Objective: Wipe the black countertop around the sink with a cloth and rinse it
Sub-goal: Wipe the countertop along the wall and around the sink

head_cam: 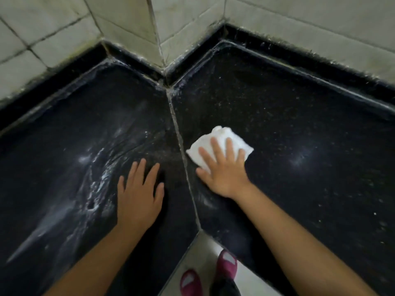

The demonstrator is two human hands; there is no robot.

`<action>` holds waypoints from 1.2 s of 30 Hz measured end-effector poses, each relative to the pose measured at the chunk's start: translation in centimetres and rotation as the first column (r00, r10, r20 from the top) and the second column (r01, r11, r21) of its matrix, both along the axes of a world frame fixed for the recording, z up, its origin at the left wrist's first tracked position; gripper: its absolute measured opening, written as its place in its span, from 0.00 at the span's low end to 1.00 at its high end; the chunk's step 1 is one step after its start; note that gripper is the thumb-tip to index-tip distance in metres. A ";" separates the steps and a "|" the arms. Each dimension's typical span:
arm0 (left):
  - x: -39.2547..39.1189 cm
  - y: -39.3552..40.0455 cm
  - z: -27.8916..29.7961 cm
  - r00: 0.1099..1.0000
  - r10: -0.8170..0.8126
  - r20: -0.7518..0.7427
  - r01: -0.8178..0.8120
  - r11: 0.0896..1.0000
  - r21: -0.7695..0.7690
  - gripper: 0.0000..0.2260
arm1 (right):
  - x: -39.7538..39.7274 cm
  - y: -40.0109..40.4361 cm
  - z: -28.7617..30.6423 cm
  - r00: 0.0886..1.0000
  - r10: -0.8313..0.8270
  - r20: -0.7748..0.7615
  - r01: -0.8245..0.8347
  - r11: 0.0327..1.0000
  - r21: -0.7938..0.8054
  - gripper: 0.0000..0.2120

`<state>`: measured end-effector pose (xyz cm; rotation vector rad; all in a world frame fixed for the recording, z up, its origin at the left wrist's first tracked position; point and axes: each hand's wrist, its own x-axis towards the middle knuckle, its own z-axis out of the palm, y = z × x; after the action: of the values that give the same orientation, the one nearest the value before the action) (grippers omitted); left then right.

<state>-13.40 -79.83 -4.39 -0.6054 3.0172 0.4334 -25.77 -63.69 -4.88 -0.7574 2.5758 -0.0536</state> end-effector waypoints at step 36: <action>13.0 -1.1 -3.3 0.972 0.226 -0.067 -0.235 0.948 -0.213 0.23 | 9.5 1.2 1.1 0.991 0.047 -0.129 -0.027 0.988 0.153 0.40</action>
<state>-0.45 -80.97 -7.67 -0.9825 3.0688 0.1172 -16.31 -62.53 -3.82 -0.7753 2.6526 0.2075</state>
